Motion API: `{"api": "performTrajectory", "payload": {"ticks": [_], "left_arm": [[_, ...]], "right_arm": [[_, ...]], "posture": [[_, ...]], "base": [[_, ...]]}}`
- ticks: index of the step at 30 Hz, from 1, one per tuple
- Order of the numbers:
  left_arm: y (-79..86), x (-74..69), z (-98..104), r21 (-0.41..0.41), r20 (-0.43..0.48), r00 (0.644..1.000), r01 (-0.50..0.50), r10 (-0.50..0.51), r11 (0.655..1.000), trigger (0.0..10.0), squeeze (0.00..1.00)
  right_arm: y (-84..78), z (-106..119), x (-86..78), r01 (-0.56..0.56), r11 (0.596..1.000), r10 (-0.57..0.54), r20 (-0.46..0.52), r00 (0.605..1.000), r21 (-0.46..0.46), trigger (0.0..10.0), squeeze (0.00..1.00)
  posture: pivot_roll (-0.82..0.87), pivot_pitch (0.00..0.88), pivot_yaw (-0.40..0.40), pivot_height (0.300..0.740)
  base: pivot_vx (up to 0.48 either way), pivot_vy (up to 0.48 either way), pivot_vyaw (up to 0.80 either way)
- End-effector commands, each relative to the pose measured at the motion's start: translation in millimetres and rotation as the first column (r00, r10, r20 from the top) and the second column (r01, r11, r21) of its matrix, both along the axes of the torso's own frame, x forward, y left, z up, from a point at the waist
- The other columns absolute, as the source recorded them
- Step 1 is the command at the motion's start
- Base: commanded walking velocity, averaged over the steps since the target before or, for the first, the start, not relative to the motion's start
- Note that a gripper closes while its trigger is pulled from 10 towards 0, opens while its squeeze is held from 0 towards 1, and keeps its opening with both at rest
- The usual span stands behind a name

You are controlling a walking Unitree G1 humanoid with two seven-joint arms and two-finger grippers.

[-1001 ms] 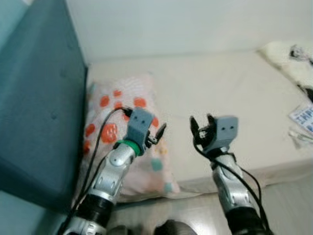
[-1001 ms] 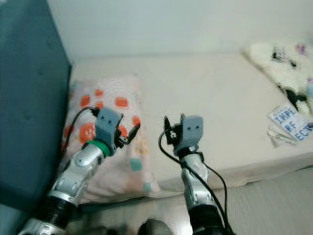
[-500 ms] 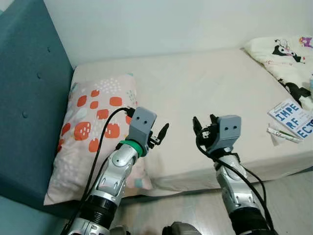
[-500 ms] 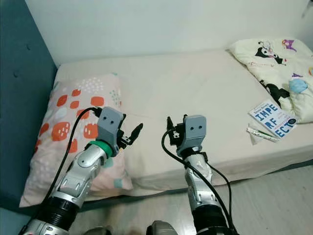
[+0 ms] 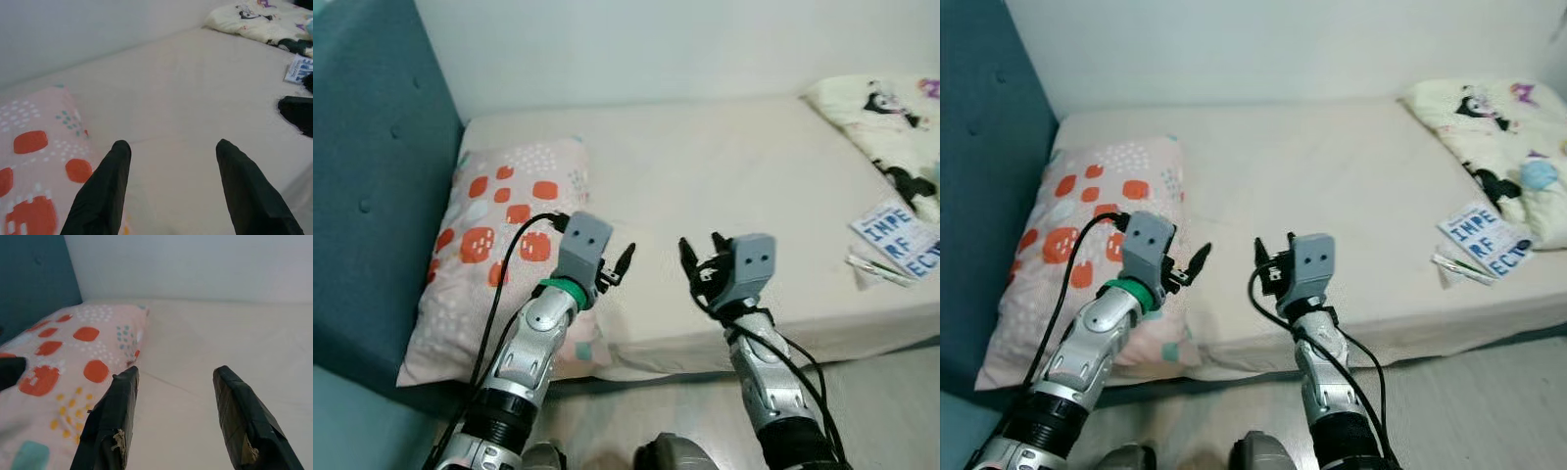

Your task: Clean up the room

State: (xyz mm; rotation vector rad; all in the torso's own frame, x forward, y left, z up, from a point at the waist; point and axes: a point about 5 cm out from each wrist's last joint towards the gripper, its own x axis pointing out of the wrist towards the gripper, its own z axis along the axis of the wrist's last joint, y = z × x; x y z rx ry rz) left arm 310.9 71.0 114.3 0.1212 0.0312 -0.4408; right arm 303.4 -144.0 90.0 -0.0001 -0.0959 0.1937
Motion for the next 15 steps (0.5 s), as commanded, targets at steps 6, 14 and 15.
{"api": "performTrajectory", "payload": {"ticks": [6,14,15], "left_arm": [[1.1,-0.7,-6.2,0.022,-0.024,1.000,-0.002,0.003,1.000,10.0,0.00],[1.3,-0.5,-6.4,0.023,-0.027,1.000,-0.002,0.003,1.000,10.0,0.00],[1.3,-0.4,-6.4,0.023,-0.027,1.000,-0.002,0.003,1.000,10.0,0.00]], "right_arm": [[-4.9,1.3,1.2,0.040,0.997,-0.040,-0.004,0.999,0.059,10.0,0.00],[-6.3,-0.4,0.7,0.046,0.997,-0.045,-0.016,0.999,0.069,10.0,0.00],[-5.6,-0.7,0.3,0.041,0.997,-0.040,-0.017,0.999,0.069,10.0,0.00]], "posture": [[-0.06,0.000,0.040,0.731],[-0.07,0.000,0.041,0.731],[-0.07,0.000,0.041,0.731]], "base": [[0.000,-0.298,0.25],[0.000,-0.274,0.00],[0.000,-0.262,0.00]]}}
